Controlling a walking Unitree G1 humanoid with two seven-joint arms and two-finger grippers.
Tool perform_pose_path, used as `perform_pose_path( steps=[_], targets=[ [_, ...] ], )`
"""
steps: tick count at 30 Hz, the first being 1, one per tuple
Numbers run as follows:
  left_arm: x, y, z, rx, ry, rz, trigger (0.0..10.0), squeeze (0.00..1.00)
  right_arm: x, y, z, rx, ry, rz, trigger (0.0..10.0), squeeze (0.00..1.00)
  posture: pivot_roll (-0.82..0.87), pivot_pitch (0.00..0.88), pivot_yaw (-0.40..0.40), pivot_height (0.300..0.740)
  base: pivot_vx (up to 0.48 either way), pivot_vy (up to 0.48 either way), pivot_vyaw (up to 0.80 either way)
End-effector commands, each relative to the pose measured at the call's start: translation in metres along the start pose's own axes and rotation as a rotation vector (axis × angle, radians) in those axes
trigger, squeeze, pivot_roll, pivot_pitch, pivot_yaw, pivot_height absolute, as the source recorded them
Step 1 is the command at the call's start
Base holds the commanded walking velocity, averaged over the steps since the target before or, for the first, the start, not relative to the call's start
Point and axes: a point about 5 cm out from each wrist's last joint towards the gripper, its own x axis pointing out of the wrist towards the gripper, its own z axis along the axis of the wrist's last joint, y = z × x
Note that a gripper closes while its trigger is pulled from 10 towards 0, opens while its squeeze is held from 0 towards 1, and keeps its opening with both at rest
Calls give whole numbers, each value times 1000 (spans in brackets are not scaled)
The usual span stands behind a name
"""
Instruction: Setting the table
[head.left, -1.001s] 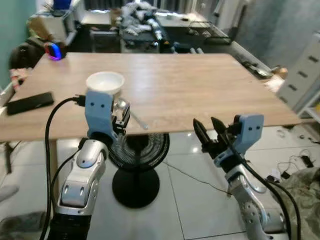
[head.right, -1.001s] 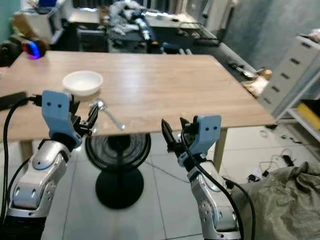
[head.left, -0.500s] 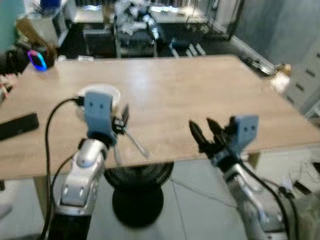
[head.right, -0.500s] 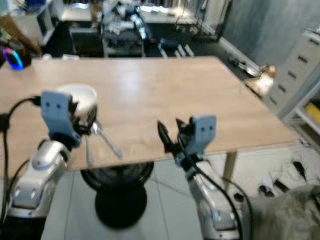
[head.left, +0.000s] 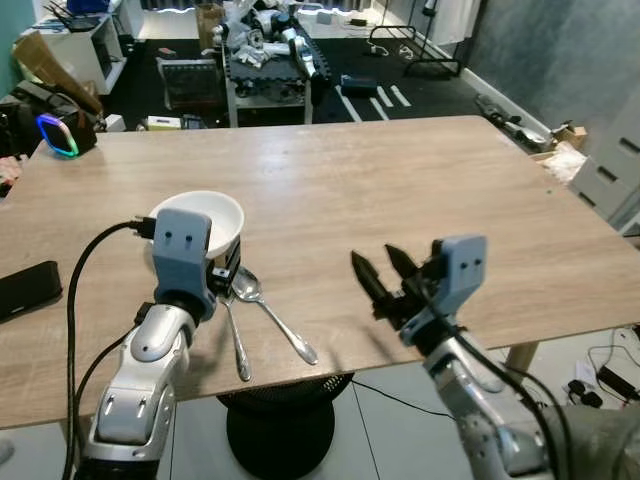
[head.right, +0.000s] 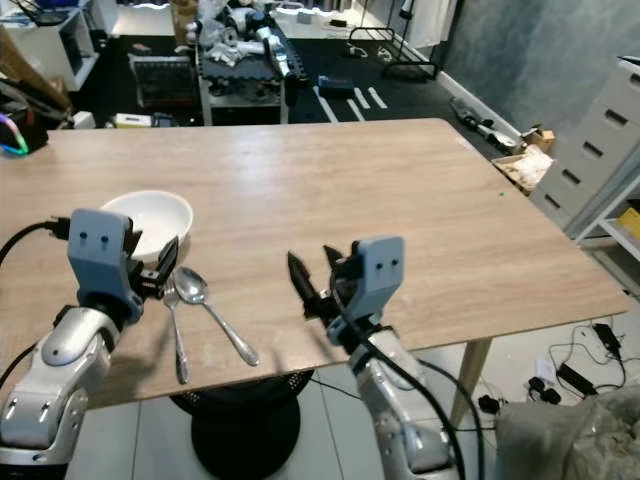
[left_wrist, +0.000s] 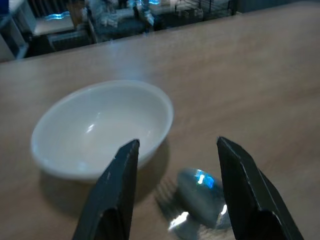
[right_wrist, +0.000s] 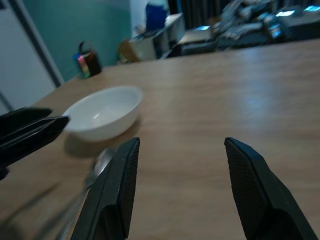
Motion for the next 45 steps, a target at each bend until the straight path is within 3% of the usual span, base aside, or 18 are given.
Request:
perform_pose_path(
  steps=[1, 7, 9, 12, 14, 15, 19, 30, 35, 45],
  targets=[
    [-2, -2, -4, 14, 30, -16, 10000, 0, -1, 3, -2, -8, 16, 7, 10000, 0, 14, 0, 21, 740, 0, 0, 0],
    [-12, 1, -12, 22, 103, -157, 10000, 0, -7, 23, -20, -26, 132, 140, 10000, 0, 19, 3, 26, 740, 0, 0, 0],
    [-16, 7, -22, 116, 180, -207, 10000, 0, -2, 30, -30, -37, 166, 159, 10000, 0, 29, 16, 36, 740, 0, 0, 0],
    [-17, 9, -24, 144, 199, -217, 10000, 0, 1, 34, -34, -38, 173, 168, 10000, 0, 29, 16, 36, 740, 0, 0, 0],
    [-18, 11, -24, 148, 212, -233, 10000, 0, 9, 40, -40, -57, 186, 174, 10000, 0, 42, 29, 36, 740, 0, 0, 0],
    [-21, 13, -21, 151, 220, -256, 10000, 0, 22, 41, -48, -94, 208, 119, 10000, 0, 69, 46, 33, 740, 0, 0, 0],
    [-30, 11, -14, 140, 230, -307, 10000, 0, 34, 40, -51, -114, 228, 68, 10000, 0, 103, 64, 26, 740, 0, 0, 0],
    [-50, 21, -8, 160, 245, -277, 10000, 0, 46, 60, -63, -87, 263, 116, 10000, 0, 182, 107, 5, 740, 0, 0, 0],
    [-57, 25, -5, 159, 257, -261, 10000, 0, 49, 60, -68, -105, 286, 99, 10000, 0, 191, 119, -1, 740, 0, 0, 0],
    [-77, 45, 8, 172, 262, -284, 10000, 0, 53, 45, -69, -160, 291, -18, 10000, 0, 209, 133, -13, 740, 0, 0, 0]
  ],
)
